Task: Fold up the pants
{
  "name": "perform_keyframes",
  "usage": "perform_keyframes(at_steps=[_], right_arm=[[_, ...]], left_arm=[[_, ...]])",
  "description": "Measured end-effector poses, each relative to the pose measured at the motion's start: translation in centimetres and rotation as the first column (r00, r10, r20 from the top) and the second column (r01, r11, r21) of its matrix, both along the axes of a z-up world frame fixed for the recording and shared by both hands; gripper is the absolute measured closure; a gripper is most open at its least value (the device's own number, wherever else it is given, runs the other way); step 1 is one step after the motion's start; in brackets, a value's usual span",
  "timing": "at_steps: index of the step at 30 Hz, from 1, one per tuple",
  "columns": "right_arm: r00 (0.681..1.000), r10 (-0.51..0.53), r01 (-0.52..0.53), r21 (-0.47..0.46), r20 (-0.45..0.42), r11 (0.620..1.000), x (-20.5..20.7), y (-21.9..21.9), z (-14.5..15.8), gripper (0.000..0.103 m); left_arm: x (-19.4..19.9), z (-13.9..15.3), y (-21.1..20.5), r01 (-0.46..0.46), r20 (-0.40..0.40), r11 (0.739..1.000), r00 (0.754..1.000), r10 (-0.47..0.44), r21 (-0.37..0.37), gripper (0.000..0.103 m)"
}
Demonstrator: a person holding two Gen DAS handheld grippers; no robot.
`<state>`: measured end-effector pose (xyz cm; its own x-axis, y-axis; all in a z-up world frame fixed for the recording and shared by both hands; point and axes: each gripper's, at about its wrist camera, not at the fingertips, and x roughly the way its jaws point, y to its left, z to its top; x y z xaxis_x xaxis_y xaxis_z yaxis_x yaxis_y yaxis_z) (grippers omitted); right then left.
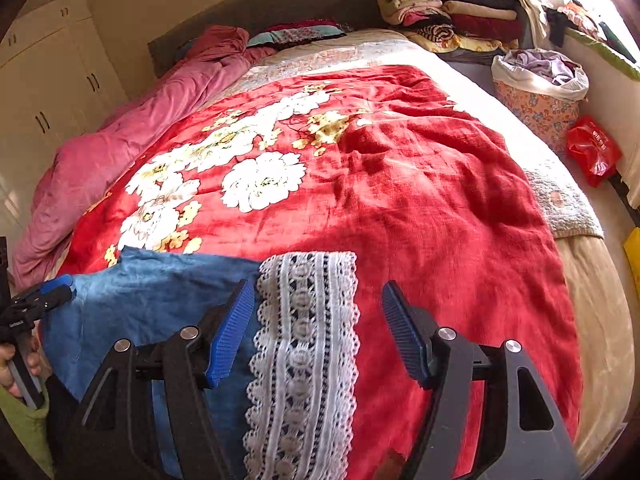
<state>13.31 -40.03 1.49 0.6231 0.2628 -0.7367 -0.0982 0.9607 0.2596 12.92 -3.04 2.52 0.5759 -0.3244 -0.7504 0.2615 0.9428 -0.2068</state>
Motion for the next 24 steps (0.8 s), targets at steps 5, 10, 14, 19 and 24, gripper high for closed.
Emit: perform_keyframes(at_steps=[5,10,14,19,24], right_arm=[[0.997,0.042,-0.038,0.065,-0.057,0.997,3.3,-0.9,-2.4,0.053],[0.992,0.095,-0.087,0.090,-0.082,0.992,4.3,0.0,-4.5,0.061],[0.988,0.144,-0.139,0.097,-0.052,0.986,3.7,0.6,-4.4,0.078],[0.987,0.159,-0.160,0.045,0.024,0.986,2.2,0.9,-2.8,0.083],[0.981,0.157,-0.158,0.000,0.113,0.987,1.9,0.7,0.0,0.085]], left_arm=[[3.7,-0.8,-1.2,0.010,-0.031,0.999,0.999,-0.009,0.031,0.035],[6.4,-3.1,-2.0,0.033,-0.098,0.999,0.995,-0.031,0.022,0.041],[7.6,-5.3,-2.3,0.029,-0.151,0.999,0.988,-0.031,-0.013,0.041],[7.2,-5.4,-2.5,0.030,-0.154,0.996,0.987,-0.042,-0.081,0.096],[6.9,-3.4,-3.2,0.028,-0.092,0.999,0.995,-0.032,-0.038,0.097]])
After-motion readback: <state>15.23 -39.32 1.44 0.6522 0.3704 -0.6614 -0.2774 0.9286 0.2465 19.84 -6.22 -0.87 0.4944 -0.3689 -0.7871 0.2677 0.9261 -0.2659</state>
